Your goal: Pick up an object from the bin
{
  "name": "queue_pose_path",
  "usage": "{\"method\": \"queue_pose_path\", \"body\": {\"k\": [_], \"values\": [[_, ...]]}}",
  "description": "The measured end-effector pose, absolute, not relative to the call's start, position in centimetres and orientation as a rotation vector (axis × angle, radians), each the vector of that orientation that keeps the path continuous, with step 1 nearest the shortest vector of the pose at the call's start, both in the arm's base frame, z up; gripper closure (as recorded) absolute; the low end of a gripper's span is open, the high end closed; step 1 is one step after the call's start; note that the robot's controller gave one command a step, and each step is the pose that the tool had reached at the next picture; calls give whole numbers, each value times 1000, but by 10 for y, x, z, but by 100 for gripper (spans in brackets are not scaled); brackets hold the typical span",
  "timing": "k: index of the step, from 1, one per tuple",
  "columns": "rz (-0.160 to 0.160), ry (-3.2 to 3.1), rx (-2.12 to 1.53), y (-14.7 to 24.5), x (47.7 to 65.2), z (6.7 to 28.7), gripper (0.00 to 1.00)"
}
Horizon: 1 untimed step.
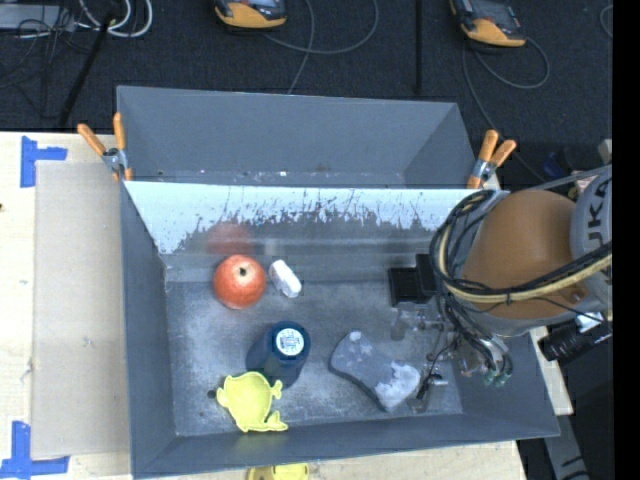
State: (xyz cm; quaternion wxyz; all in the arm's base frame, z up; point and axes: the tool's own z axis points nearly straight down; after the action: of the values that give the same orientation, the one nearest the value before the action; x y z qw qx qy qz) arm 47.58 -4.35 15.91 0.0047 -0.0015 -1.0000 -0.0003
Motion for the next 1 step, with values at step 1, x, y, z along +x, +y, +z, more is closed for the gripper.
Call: {"method": "queue_pose_path", "body": {"k": [1], "values": [[-1,-3135,-4,-43,476,161,0]]}}
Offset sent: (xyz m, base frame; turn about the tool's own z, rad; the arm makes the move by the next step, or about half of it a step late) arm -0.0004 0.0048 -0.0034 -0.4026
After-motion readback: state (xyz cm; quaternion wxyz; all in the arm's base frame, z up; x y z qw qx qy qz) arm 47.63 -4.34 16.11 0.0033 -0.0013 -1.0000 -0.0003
